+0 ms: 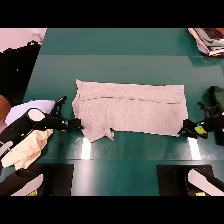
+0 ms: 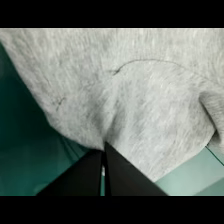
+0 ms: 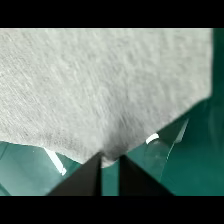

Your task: Fold the shirts.

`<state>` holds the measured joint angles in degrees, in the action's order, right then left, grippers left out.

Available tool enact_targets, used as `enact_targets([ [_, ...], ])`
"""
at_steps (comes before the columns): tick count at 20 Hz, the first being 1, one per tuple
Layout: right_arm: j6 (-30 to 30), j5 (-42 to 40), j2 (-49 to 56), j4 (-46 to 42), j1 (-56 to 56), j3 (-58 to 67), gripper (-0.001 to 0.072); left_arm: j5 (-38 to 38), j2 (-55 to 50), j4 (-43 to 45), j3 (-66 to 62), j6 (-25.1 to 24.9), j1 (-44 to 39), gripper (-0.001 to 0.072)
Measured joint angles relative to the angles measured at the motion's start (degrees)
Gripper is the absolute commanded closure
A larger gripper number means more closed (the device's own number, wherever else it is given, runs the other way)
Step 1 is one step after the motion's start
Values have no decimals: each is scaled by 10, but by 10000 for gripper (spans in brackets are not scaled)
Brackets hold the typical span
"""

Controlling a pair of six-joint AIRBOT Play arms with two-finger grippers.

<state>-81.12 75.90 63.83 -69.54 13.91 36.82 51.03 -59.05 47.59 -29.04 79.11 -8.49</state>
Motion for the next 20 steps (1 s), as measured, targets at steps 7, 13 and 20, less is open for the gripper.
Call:
enact_targets([
  [7, 25, 31, -65, -46, -39, 2, 699, 103, 88, 71, -39, 30, 0, 687],
  [13, 28, 110, -222, -65, -22, 13, 699, 258, 219, 110, -74, 89, 0, 686],
  [20, 28, 95, -159, -67, -45, 110, 699, 200, 160, 126, -154, 94, 0, 685],
])
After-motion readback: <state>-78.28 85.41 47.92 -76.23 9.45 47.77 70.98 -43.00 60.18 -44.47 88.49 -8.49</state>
